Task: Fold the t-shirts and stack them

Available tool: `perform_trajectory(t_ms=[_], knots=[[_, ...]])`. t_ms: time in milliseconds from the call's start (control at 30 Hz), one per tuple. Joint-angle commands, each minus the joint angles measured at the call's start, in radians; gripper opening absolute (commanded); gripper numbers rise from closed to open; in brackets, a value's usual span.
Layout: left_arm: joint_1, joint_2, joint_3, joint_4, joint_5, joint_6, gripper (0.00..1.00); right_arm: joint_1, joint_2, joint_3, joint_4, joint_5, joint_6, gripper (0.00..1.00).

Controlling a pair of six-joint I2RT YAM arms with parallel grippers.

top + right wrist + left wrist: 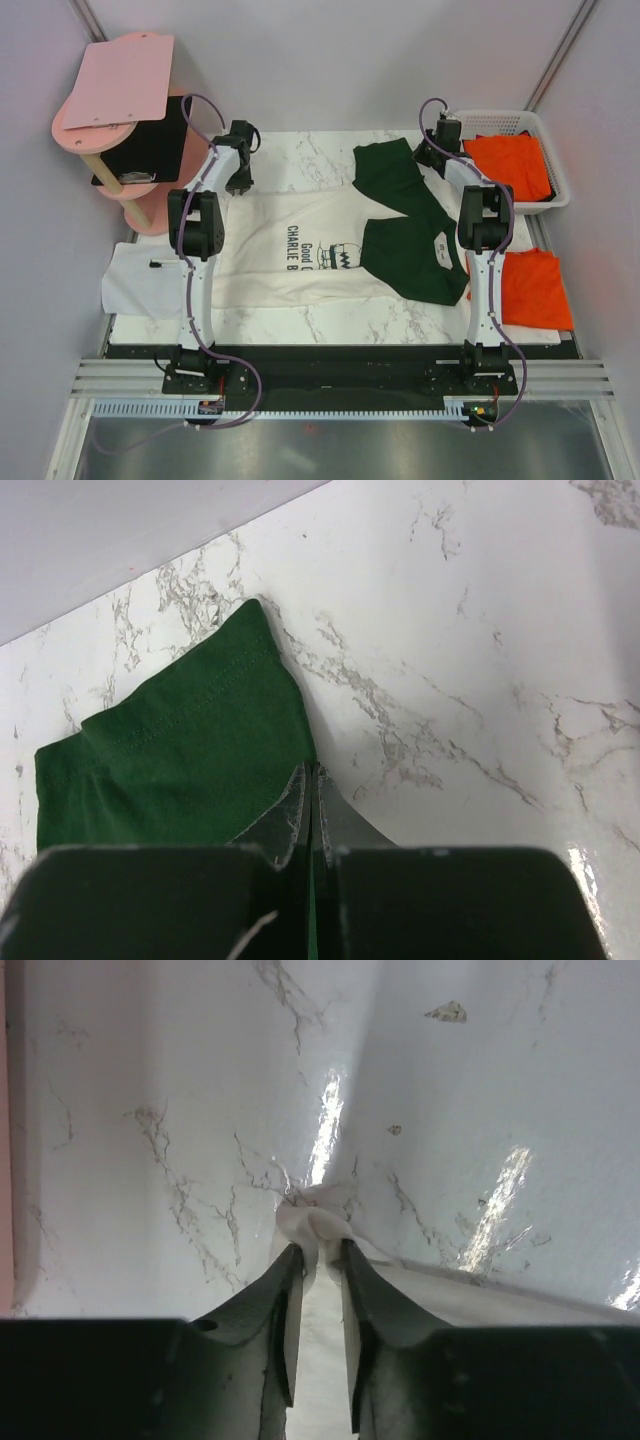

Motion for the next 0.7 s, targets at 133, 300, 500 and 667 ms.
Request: perform_trajectory(t_ms=[133,300,500,667], knots=[[0.015,0.029,0.030,-0.012,-0.001,-0.007,0.02,0.006,-0.063,-0.003,0.032,-0.050,-0.012,0.00],[0.012,-0.052,0.002,-0.009,0.008,-0.015,0.02,0.014,-0.112,-0.033,0.041,-0.055,-0.017,0.00],[-0.002,-0.182,-0.067,-0.009,0.048,-0.013,0.02,0.018,-0.209,-0.078,0.056,-0.074,-0.006,0.00],[-0.013,-0.264,-0.125,-0.021,0.108,-0.012,0.02,0.023,-0.318,-0.133,0.059,-0.093,-0.005,0.00]])
